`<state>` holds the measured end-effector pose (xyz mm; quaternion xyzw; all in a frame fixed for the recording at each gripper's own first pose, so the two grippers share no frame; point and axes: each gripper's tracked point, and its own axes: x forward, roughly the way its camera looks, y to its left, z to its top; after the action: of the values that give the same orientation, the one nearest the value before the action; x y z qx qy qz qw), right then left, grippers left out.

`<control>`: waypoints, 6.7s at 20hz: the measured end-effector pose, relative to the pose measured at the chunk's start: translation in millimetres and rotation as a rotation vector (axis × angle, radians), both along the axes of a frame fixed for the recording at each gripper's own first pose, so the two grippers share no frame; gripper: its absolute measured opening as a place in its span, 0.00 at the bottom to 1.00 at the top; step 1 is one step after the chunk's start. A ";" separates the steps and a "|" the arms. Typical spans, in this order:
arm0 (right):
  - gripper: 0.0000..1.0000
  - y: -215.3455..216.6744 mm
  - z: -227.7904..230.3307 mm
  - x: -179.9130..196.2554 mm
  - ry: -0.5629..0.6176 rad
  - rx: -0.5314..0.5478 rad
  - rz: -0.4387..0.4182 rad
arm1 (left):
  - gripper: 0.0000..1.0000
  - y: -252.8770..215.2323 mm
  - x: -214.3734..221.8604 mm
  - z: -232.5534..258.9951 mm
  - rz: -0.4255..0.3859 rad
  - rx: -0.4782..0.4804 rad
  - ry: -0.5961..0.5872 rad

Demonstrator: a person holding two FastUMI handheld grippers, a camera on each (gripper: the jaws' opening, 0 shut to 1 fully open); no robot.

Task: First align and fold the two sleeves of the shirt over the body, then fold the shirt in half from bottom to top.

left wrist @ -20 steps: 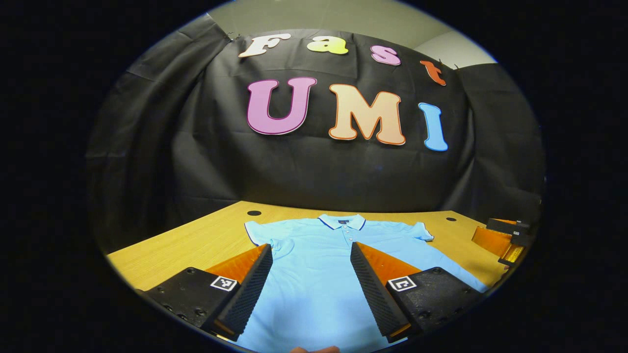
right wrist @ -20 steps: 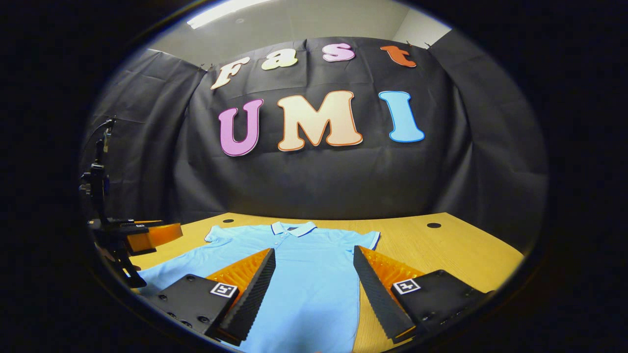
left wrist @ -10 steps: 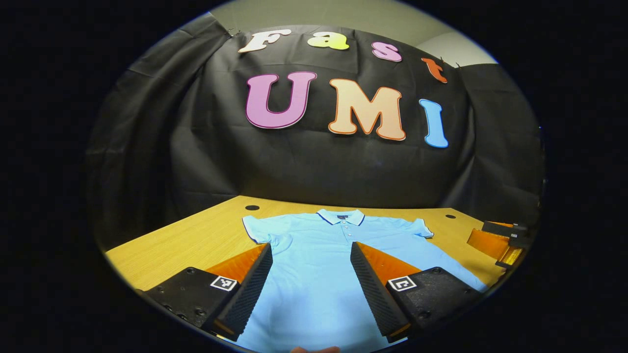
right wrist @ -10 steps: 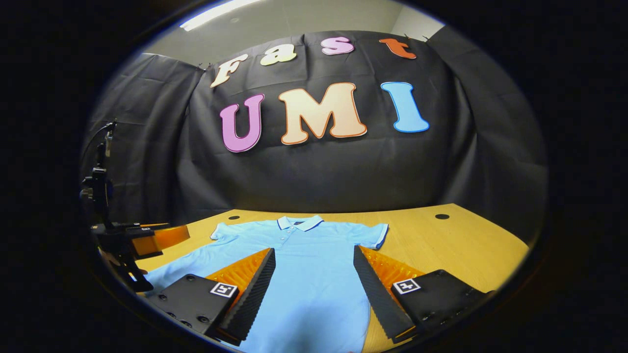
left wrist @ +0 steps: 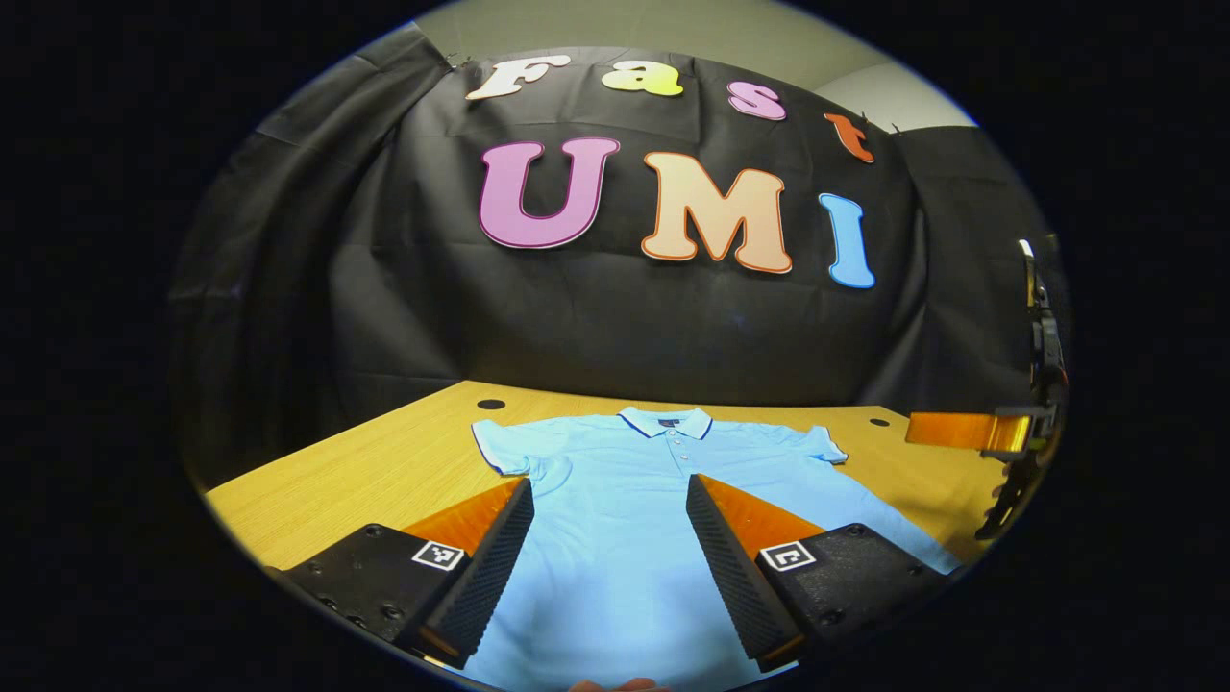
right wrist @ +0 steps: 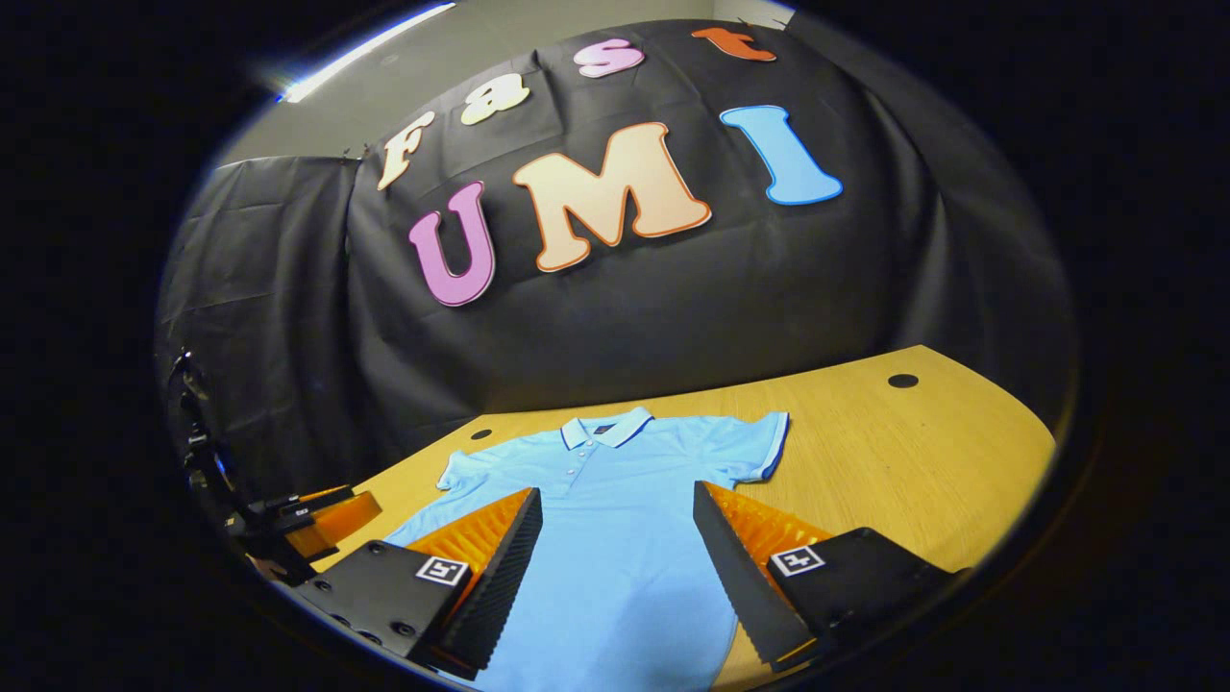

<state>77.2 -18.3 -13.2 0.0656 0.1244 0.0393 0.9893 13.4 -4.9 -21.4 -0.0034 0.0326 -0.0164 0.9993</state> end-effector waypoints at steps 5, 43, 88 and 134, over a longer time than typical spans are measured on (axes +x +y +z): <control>0.98 -23.8 2.5 54.7 0.068 -0.051 -0.023 | 0.95 5.3 -1.4 3.4 -0.001 0.006 -0.012; 0.28 -117.3 -121.2 207.2 0.433 -0.239 -0.156 | 0.96 40.2 -17.3 -10.8 0.062 -0.014 0.027; 0.93 127.4 -41.8 101.8 0.252 0.146 0.370 | 0.95 56.2 15.0 -22.5 -0.007 -0.073 0.148; 0.98 31.4 -40.1 -49.3 0.209 0.050 0.204 | 0.00 142.4 234.8 -79.8 -0.085 -0.062 0.514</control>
<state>28.0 13.1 -53.2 0.0811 0.2315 0.1359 0.9599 248.2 137.5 -101.2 -0.0365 0.2852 -0.0580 0.9560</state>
